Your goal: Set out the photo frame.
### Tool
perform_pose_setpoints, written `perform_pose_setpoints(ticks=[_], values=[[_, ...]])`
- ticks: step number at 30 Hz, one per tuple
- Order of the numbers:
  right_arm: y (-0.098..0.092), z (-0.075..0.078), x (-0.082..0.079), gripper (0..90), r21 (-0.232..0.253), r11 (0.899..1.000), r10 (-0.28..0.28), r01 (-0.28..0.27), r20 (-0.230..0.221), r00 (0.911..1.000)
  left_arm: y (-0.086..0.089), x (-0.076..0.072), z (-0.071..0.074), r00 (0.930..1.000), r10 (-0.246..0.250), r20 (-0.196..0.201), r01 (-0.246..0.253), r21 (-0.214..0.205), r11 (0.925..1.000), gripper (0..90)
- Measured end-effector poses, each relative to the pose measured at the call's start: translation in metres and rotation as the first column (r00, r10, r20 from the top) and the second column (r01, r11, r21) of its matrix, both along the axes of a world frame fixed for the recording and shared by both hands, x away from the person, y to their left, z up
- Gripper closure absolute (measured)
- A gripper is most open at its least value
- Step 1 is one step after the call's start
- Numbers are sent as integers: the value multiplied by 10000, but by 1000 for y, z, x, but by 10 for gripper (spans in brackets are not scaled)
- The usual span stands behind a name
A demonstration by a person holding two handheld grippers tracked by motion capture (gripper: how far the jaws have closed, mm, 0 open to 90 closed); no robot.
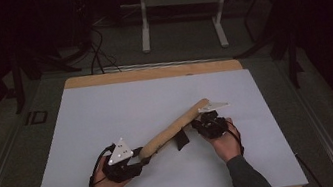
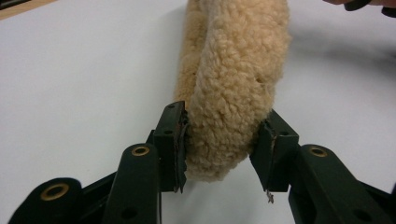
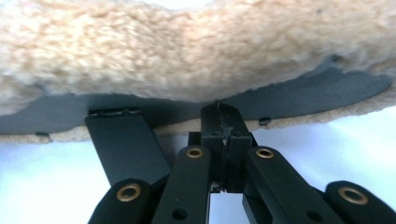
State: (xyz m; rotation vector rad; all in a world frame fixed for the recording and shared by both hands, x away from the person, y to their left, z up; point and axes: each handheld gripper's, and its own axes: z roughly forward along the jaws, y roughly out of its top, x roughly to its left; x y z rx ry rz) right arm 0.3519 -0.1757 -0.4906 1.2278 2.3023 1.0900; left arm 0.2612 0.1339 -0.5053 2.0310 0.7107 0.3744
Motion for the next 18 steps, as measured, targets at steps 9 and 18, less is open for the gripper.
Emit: perform_pose_setpoints(ticks=[9, 18], values=[[6, 1, 0, 899, -31, 10000, 91, -91, 5, 10000, -5, -1, 0, 9999, -133, -103, 132, -53, 9999, 595], [15, 3, 1, 899, -135, 9996, 244, -244, 26, 9997, -13, -3, 0, 9992, -391, -129, 391, -1, 9992, 600]])
